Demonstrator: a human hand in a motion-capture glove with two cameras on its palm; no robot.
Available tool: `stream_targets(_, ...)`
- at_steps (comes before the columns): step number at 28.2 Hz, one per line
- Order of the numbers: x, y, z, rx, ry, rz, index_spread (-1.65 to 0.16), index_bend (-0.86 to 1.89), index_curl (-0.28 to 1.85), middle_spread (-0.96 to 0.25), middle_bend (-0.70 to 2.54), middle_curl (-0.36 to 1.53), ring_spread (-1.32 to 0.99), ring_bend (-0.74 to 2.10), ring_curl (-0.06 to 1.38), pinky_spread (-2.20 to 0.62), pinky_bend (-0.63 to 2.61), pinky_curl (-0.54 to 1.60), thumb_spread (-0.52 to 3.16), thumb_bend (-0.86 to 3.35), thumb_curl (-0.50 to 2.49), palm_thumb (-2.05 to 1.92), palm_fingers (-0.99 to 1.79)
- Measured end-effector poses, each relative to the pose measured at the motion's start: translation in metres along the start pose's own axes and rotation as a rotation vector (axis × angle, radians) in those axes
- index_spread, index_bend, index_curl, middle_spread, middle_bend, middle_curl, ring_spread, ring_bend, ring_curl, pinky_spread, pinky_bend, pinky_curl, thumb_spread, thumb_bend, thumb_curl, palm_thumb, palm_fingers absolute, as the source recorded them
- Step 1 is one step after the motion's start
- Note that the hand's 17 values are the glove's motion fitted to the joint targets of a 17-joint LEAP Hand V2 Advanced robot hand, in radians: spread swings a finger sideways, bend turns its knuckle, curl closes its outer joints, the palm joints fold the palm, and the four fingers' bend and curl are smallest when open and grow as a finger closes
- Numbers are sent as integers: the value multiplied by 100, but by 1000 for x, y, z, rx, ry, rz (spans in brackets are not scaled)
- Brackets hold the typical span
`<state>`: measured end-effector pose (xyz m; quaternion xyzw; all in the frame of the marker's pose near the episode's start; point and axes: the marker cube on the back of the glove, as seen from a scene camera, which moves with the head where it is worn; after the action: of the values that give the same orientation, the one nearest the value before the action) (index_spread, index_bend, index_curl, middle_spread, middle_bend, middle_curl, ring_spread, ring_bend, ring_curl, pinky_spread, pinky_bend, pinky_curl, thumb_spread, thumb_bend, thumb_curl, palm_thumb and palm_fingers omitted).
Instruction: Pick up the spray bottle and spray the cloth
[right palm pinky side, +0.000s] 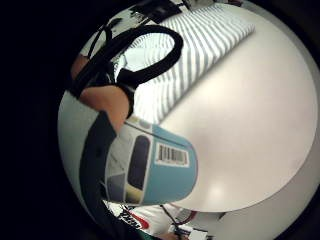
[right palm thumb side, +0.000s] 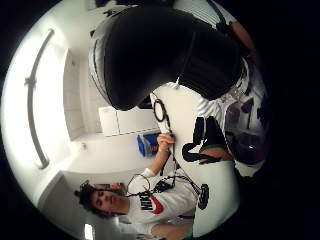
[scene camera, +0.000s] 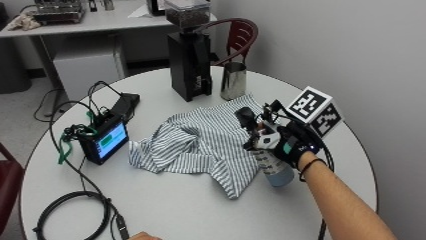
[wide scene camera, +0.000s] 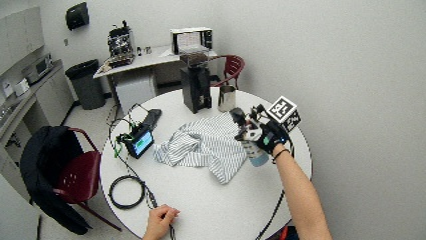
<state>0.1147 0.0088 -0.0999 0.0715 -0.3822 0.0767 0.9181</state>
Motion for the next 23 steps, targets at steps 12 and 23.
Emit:
stream_targets(12,-73,4,-44,30,14,-44,-23,6,20,-7,27,43,-8,56,41,13,31,37,80,-3,57,98,102)
stream_targets(23,-99,-14,-49,13,58,-120,-23,7,19,-5,28,44,-8,57,42,10,33,38,80,-2,59,96,103)
